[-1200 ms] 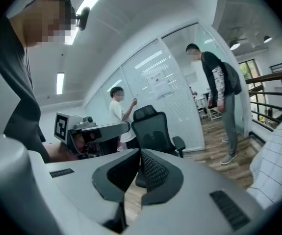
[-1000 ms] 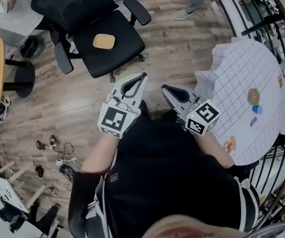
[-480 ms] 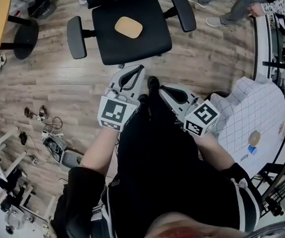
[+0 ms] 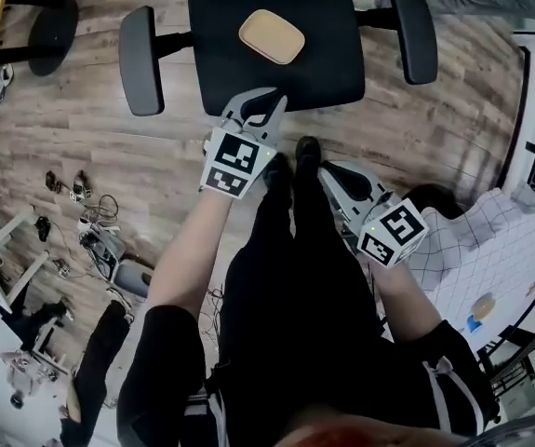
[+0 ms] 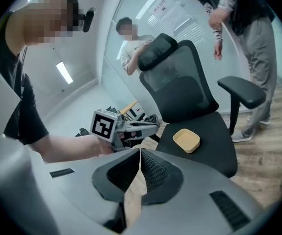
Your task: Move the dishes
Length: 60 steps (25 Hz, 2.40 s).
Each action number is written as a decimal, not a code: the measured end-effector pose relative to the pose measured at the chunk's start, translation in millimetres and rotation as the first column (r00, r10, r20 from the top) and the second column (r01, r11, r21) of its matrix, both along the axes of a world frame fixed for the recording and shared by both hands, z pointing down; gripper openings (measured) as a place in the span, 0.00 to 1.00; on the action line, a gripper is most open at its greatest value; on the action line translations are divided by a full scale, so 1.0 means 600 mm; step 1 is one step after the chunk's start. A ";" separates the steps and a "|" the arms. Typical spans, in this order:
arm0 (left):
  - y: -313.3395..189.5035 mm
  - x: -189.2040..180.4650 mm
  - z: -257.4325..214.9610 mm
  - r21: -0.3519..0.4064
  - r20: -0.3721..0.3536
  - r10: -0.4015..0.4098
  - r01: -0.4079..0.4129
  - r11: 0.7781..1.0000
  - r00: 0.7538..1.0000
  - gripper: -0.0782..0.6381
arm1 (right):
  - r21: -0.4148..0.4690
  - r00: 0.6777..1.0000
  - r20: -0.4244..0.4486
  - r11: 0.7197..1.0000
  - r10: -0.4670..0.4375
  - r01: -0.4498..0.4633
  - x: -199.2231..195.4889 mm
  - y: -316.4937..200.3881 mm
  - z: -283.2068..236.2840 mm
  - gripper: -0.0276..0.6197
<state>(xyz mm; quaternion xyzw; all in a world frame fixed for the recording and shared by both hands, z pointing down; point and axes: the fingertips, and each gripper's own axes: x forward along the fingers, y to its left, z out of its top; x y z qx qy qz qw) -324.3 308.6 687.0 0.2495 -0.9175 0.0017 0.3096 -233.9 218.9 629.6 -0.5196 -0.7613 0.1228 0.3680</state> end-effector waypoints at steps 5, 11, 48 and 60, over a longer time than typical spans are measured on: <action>0.015 -0.037 0.156 -0.132 -0.102 0.098 -0.111 0.985 0.990 0.22 | -0.014 0.997 -0.074 1.000 -0.001 0.000 0.020 0.025 0.090 0.08; 0.019 -0.061 0.304 -0.321 -0.200 0.210 -0.266 0.909 0.957 0.26 | -0.020 0.991 -0.134 0.999 -0.028 0.025 0.053 0.021 0.174 0.08; -0.030 -0.112 0.412 -0.627 -0.373 0.513 -0.618 0.475 0.773 0.14 | -0.009 0.976 -0.175 0.991 0.132 -0.136 0.064 -0.063 0.239 0.08; -0.089 0.000 0.093 -0.594 -0.362 0.621 -0.685 0.421 0.695 0.14 | -0.013 0.981 -0.024 0.981 0.195 -0.195 0.087 -0.048 -0.011 0.08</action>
